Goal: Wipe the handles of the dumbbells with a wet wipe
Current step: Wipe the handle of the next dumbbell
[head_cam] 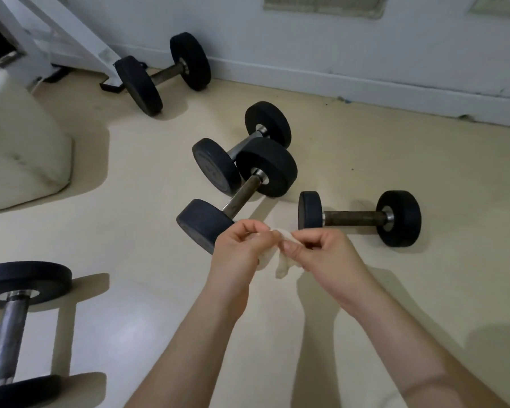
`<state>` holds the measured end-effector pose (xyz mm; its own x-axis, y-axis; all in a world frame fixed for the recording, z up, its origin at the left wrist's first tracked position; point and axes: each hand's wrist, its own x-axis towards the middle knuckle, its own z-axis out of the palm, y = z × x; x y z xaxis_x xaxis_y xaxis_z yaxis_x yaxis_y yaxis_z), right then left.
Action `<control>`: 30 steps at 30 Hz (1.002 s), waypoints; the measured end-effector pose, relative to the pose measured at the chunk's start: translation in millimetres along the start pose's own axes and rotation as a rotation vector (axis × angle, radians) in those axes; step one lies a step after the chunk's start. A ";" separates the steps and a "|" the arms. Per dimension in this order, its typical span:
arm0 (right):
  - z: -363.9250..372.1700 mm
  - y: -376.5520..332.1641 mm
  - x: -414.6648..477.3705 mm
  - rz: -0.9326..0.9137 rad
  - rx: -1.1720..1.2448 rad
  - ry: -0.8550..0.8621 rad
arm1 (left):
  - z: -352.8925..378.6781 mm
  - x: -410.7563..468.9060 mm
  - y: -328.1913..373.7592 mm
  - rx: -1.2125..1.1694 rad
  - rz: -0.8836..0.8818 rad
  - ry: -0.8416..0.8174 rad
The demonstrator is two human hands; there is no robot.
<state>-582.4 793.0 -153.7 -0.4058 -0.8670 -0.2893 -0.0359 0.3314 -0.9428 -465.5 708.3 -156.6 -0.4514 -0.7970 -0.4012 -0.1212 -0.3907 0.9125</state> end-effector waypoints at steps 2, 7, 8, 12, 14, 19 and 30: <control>-12.0 6.9 5.1 0.033 -0.047 0.136 | 13.4 9.7 -1.0 0.103 0.001 0.030; -55.3 27.8 13.0 0.133 0.122 0.394 | 49.9 47.8 -1.9 0.619 0.108 -0.161; -61.2 32.9 12.3 0.158 0.223 0.400 | 57.8 57.0 -0.6 0.761 0.177 -0.206; -74.1 48.7 10.2 0.209 0.668 0.422 | 78.4 99.3 1.9 1.424 0.573 -0.361; -78.3 59.3 11.7 0.233 0.668 0.476 | 83.4 115.8 -2.3 1.729 0.632 -0.478; -103.4 92.8 20.0 0.269 0.438 0.802 | 92.7 134.0 -7.9 1.985 0.900 -0.616; -143.4 95.2 34.8 0.141 -0.156 0.656 | 108.4 23.6 -58.7 1.917 0.924 -0.967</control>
<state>-731.0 847.7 -229.8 -0.8836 -0.4231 -0.2008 -0.0533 0.5168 -0.8544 -564.9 762.3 -211.0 -0.9146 0.1483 -0.3761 0.1596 0.9872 0.0013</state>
